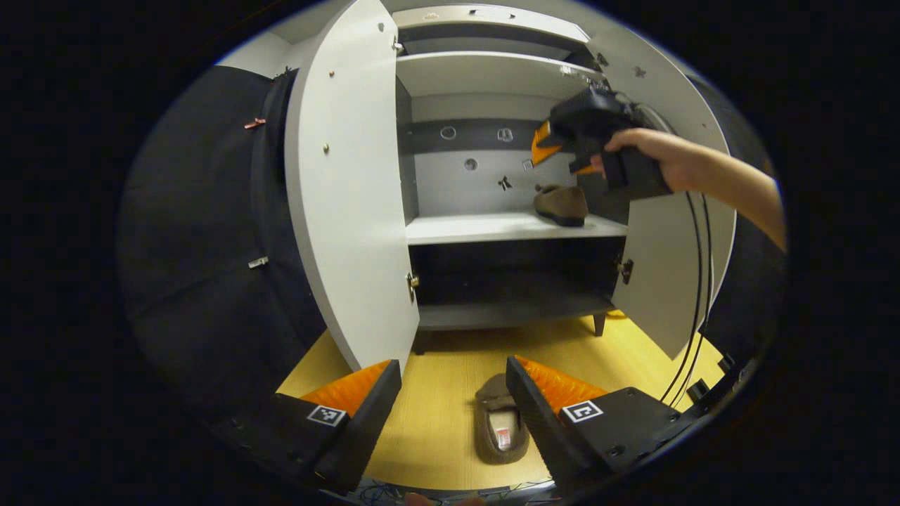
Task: Grab one shoe with the right hand and put it into the shoe cabinet, grab the other shoe with the left hand and put it into the shoe cabinet; then close the right door with the right hand and the left door with the left hand.
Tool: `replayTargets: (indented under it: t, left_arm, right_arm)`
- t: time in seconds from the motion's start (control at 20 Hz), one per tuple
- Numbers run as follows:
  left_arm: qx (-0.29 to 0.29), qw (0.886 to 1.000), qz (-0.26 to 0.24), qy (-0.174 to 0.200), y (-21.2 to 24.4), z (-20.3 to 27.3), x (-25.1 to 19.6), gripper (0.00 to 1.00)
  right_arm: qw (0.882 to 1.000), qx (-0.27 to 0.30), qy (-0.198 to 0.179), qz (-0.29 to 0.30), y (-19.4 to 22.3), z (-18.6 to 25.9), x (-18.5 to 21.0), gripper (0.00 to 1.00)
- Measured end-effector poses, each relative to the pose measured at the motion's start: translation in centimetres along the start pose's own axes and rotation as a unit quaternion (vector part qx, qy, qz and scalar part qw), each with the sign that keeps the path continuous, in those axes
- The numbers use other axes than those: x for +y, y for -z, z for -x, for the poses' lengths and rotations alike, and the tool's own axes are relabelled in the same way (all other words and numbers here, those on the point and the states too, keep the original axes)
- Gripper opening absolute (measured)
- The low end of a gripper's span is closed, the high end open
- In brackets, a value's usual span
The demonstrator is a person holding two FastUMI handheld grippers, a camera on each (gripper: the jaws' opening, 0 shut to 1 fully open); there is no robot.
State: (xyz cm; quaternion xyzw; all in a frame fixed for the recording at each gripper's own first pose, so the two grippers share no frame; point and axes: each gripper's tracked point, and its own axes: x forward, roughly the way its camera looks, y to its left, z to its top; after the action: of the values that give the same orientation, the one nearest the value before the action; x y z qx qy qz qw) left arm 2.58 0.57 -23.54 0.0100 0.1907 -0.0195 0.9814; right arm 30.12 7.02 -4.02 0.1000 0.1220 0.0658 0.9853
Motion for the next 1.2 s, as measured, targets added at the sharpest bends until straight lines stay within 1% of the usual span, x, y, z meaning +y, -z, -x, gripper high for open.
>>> replayTargets:
  t: [0.15, 0.25, 0.4, 0.5, 0.55, 0.65, 0.7, 0.8, 0.85, 0.9, 1.05, 1.1, 1.2]
  left_arm:
    - [0.04, 0.999, -0.01, 0.018, 3.9, -1.3, -0.6, 0.96]
    - [0.065, 0.997, -0.008, 0.034, 6.5, -2.9, -1.3, 0.95]
    - [0.098, 0.993, 0.01, 0.071, 9.3, -5.3, -2.8, 0.93]
    - [0.122, 0.989, 0.015, 0.085, 11.5, -6.9, -3.5, 0.91]
    - [0.131, 0.987, 0.012, 0.09, 12.4, -7.6, -3.7, 0.9]
    - [0.143, 0.986, -0.002, 0.087, 14.3, -9.4, -3.7, 0.86]
    - [0.147, 0.985, -0.006, 0.085, 15.4, -10.3, -3.7, 0.83]
    - [0.147, 0.985, -0.005, 0.09, 16.8, -12.1, -4.1, 0.8]
    - [0.142, 0.986, -0.004, 0.088, 17.2, -13.1, -4.1, 0.8]
    - [0.141, 0.986, -0.003, 0.088, 17.8, -14.0, -4.2, 0.72]
    - [0.125, 0.987, 0.015, 0.096, 17.9, -16.0, -4.9, 0.69]
    - [0.119, 0.988, 0.018, 0.098, 17.8, -16.5, -5.1, 0.66]
    - [0.114, 0.988, 0.021, 0.102, 17.8, -17.7, -5.5, 0.64]
  right_arm:
    - [0.998, -0.053, -0.013, 0.015, -2.6, 5.5, 1.3, 0.98]
    - [0.997, -0.076, -0.021, 0.026, -3.4, 8.6, 1.9, 0.98]
    - [0.994, -0.097, -0.018, 0.045, -3.9, 13.1, 1.6, 0.98]
    - [0.994, -0.101, -0.019, 0.04, -3.7, 16.0, 1.3, 0.98]
    - [0.994, -0.103, -0.015, 0.035, -3.6, 17.1, 0.9, 0.98]
    - [0.994, -0.104, -0.008, 0.025, -3.2, 19.1, 0.1, 0.98]
    - [0.994, -0.108, -0.005, 0.024, -3.0, 20.1, -0.3, 0.98]
    - [0.994, -0.104, 0.004, 0.033, -2.0, 21.9, -1.1, 0.98]
    - [0.994, -0.101, 0.011, 0.04, -1.4, 22.6, -1.7, 0.98]
    - [0.994, -0.096, 0.016, 0.044, -0.9, 23.3, -2.1, 0.98]
    - [0.995, -0.084, 0.029, 0.05, 0.2, 24.8, -3.0, 0.98]
    - [0.995, -0.079, 0.03, 0.05, 0.7, 25.2, -3.1, 0.98]
    - [0.996, -0.073, 0.027, 0.05, 1.3, 26.0, -3.0, 0.98]
